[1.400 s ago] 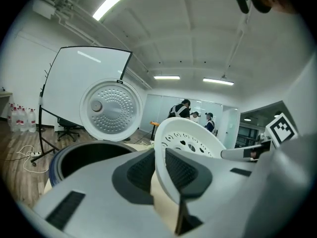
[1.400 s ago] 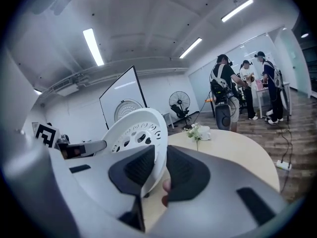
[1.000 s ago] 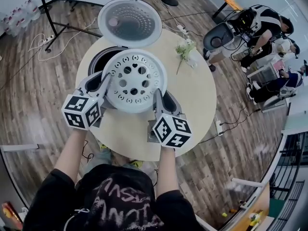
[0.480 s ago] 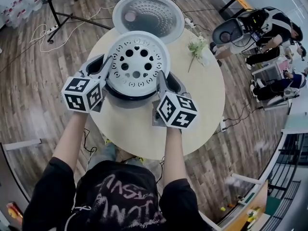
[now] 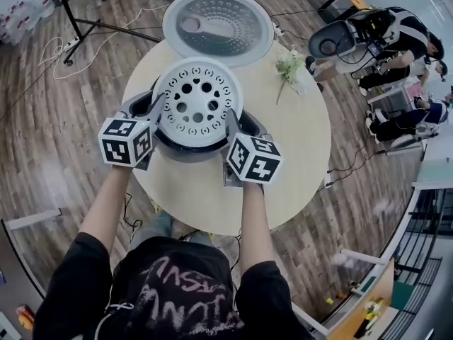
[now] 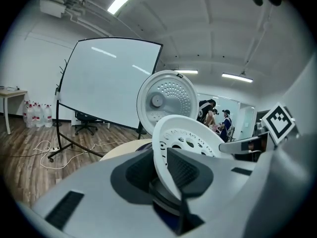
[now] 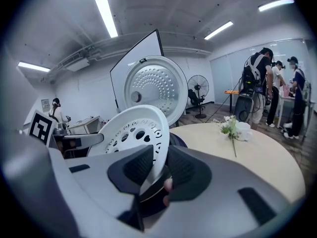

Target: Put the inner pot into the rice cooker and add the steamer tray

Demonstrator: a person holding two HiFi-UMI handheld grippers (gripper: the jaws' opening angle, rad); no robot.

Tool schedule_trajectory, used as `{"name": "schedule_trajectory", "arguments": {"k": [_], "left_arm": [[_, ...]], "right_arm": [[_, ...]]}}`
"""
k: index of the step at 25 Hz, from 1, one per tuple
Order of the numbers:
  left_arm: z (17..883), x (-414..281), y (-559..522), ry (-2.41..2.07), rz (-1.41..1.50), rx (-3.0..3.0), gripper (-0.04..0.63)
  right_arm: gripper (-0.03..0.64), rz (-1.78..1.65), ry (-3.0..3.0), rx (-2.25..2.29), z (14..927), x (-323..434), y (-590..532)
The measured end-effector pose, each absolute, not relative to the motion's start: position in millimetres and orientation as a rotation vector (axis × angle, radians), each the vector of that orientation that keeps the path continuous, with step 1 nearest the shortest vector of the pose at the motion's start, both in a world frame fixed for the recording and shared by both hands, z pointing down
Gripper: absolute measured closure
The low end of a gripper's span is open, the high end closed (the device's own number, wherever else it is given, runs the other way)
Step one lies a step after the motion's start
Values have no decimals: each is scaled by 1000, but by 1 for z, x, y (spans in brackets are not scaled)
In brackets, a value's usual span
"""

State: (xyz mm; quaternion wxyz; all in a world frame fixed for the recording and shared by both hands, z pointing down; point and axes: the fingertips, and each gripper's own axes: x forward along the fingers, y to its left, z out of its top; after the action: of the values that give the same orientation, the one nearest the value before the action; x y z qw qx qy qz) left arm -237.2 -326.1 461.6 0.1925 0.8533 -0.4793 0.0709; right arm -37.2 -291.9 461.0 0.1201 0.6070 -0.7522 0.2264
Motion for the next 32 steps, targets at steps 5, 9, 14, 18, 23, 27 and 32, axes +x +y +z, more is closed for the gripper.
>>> {"name": "schedule_trajectory", "arguments": {"k": [5,9,14,18,23,27,32], "left_arm": [[470,-236,-331,-1342,261,2392,488],[475,-237,-332,-1374,329,2403,482],[488,-236,-336,-1346,401,2398,466],[493,-237,-338,-1326,390,2379,459],[493,-237,-337,-1320,389,2389,456],[495,-241,-336,-1315,384,2385,456],[493,-243,-329,-1316,366,2390,456]], "right_arm": [[511,648,-2164,1767,466,-37,-297],[505,651,-2145,1761,470,-38,-298],[489,645,-2119,1755,477,-40,-300],[472,633,-2122,1751,479,-43,-301],[432,642,-2148,1767,476,-42,-299],[408,608,-2143,1783,474,-41,-297],[410,623,-2166,1824,467,-36,-289]]}}
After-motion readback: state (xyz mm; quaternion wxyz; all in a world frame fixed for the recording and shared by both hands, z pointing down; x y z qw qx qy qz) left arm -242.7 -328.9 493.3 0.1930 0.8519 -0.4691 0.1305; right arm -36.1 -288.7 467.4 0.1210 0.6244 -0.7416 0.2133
